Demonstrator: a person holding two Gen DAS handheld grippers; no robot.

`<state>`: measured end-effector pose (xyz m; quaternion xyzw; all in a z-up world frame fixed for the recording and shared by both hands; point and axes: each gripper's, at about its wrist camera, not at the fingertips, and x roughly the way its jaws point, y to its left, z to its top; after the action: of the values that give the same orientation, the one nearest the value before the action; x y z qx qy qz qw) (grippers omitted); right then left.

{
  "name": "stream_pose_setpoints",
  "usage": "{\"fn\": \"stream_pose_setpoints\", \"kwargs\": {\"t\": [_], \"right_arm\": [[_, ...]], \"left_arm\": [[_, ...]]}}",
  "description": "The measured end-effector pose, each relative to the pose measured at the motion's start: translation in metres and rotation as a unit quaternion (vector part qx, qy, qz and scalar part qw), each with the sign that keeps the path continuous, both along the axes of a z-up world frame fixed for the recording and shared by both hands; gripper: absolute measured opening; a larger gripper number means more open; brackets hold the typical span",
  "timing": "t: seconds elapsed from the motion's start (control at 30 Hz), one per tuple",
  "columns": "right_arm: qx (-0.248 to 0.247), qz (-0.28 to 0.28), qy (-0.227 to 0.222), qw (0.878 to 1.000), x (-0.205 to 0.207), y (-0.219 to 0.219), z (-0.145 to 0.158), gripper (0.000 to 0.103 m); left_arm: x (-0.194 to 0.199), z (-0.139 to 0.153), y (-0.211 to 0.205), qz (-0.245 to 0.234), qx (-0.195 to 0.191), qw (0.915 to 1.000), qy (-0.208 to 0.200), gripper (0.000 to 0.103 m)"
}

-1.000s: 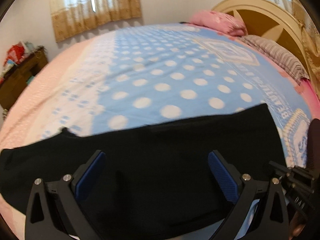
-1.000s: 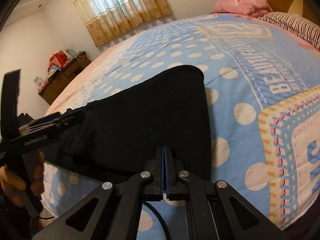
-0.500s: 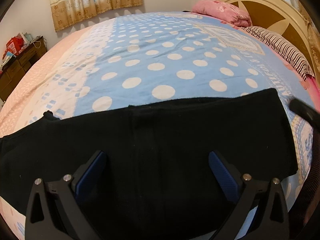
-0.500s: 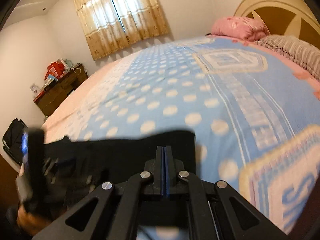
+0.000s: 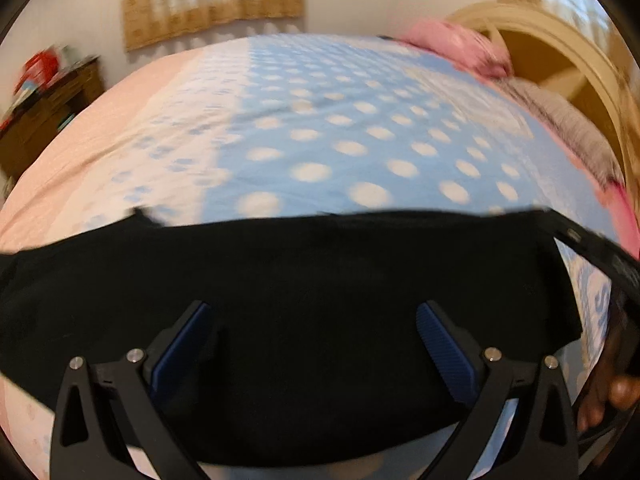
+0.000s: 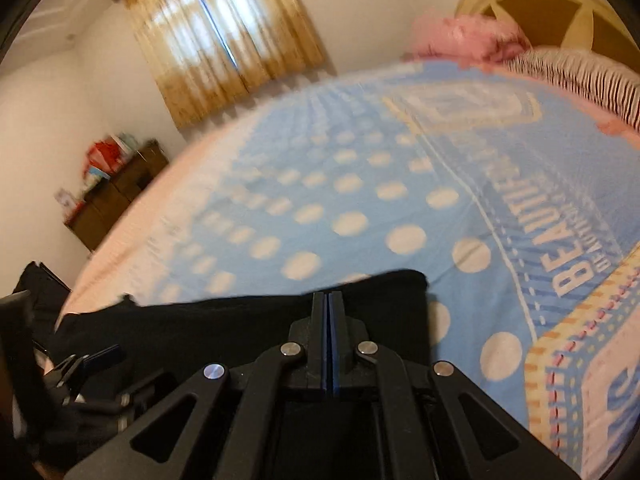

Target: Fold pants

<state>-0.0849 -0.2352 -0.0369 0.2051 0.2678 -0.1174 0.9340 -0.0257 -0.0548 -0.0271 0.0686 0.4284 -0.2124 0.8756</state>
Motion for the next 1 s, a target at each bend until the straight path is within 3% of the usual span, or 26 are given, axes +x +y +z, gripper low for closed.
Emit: {"fn": "stream_pose_setpoints", "kwargs": {"t": [0.13,0.23,0.3,0.37,0.47,0.53,0.57,0.7,0.87,0.93,1.0], "right_arm": [[-0.021,0.042,-0.031,0.998,-0.01,0.051,0.012,0.002],[-0.024,0.095,-0.03,0.995,-0.005,0.09,0.01,0.002],[-0.037,0.134,-0.024,0.99,-0.001,0.116,0.007,0.002],[-0.045,0.164,-0.016,0.985,0.005,0.136,0.004,0.002],[-0.042,0.189,-0.006,0.981,0.01,0.152,0.001,0.002],[-0.048,0.195,0.002,0.98,0.013,0.158,-0.001,0.002],[-0.048,0.195,0.004,0.98,0.014,0.159,-0.001,0.002],[-0.04,0.189,0.013,0.981,0.016,0.156,-0.003,0.002],[-0.034,0.186,0.017,0.982,0.017,0.153,-0.003,0.002],[-0.032,0.188,0.017,0.982,0.016,0.154,-0.003,0.002],[-0.028,0.188,0.015,0.982,0.015,0.154,-0.002,0.002]], "left_arm": [[0.017,0.015,0.079,0.111,-0.03,0.993,-0.027,0.103],[0.023,0.025,0.149,0.213,-0.041,0.9739,-0.066,0.103],[0.024,0.028,0.201,0.296,-0.048,0.9497,-0.091,0.103],[0.023,0.025,0.244,0.362,-0.078,0.9246,-0.089,0.103],[0.027,0.005,0.295,0.425,-0.16,0.8899,-0.047,0.103],[0.032,-0.011,0.31,0.44,-0.197,0.8759,-0.012,0.102],[0.034,-0.015,0.312,0.438,-0.2,0.8762,-0.017,0.102],[0.043,-0.013,0.286,0.418,-0.138,0.8975,-0.027,0.102],[0.055,-0.016,0.269,0.426,-0.085,0.9001,-0.038,0.1],[0.056,-0.014,0.266,0.411,-0.096,0.9055,-0.041,0.074],[0.056,-0.013,0.269,0.404,-0.103,0.9083,-0.038,0.066]]}}
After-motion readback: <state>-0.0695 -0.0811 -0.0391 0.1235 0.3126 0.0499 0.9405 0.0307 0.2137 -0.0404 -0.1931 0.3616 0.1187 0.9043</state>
